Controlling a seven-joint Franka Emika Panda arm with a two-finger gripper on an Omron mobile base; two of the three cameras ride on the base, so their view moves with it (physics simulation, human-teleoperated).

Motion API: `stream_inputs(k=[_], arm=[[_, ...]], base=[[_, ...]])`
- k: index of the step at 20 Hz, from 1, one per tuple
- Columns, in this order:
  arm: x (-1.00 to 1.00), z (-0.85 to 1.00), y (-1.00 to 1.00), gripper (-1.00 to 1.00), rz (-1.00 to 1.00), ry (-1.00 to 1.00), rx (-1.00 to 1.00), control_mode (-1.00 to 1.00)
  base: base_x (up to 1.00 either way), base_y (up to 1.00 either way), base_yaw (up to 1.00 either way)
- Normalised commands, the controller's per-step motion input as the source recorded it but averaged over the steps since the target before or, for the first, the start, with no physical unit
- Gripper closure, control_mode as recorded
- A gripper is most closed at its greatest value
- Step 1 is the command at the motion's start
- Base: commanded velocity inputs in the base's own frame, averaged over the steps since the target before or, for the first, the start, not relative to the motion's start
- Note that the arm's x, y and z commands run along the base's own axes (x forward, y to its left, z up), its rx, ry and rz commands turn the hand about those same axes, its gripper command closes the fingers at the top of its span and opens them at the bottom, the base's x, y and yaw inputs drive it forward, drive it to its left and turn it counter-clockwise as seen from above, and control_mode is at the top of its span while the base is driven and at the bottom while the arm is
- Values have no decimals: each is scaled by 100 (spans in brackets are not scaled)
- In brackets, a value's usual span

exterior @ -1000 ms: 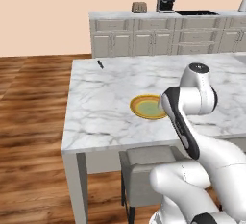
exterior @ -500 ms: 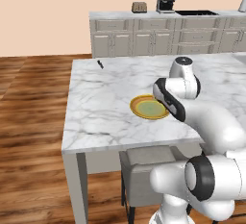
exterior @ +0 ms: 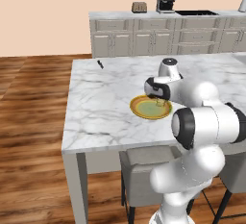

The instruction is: Retrieve the butter from the fridge and place it on a plate on the dining table. Then retrieve the butter knife by the fridge and place it near the plate.

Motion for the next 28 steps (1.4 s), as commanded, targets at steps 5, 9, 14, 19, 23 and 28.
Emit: stream_inputs(k=[5, 9, 14, 19, 23, 28], arm=[[63, -33, -7, 100, -1, 0, 0, -100], [61, -59, -4, 100, 0, -1, 0, -100], [52, -68, -1, 100, 0, -1, 0, -100], [28, -36, 0, 100, 0, -1, 0, -100], [6, -28, 0, 100, 0, 0, 0, -100], [5, -32, 0, 100, 0, 0, 0, -100]], base=[[0, 0, 0], [0, 0, 0], [0, 0, 0], [0, 0, 0], [0, 0, 0], [0, 0, 0]])
